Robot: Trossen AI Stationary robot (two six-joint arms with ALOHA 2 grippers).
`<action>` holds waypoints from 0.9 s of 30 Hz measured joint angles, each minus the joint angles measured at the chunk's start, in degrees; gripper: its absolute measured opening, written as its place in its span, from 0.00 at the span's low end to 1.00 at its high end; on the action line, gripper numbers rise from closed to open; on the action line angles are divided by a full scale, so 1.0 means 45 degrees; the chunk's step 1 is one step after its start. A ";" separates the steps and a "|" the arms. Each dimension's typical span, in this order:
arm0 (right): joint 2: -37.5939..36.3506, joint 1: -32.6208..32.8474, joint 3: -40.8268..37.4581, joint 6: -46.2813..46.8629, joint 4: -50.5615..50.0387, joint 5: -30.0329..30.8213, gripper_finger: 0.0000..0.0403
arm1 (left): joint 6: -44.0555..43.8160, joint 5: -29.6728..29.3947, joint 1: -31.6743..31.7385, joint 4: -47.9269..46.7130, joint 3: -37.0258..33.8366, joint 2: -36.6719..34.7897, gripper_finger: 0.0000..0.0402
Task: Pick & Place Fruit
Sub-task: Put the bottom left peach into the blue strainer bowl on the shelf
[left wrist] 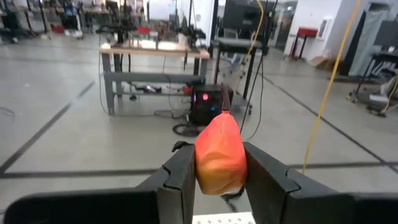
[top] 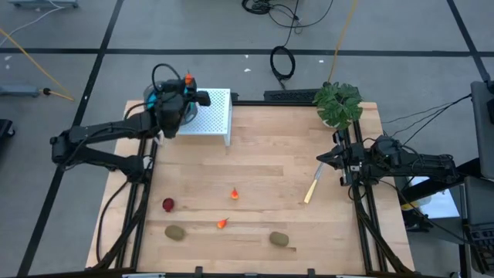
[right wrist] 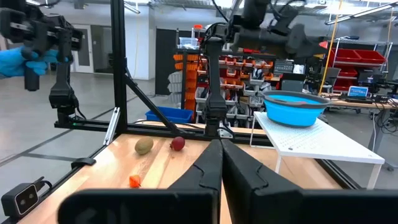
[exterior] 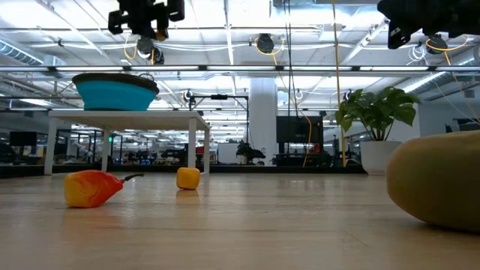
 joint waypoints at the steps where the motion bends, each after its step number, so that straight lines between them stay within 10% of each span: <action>1: 0.0000 0.0000 0.0000 -0.0001 0.0000 -0.0005 0.00 | -0.0190 0.0336 0.0261 -0.0259 0.0000 0.0000 0.27; 27: -0.0003 0.0000 0.0000 0.0045 -0.0010 0.1170 0.00 | -0.4709 0.9978 0.5501 -0.6284 0.0031 -0.0046 0.27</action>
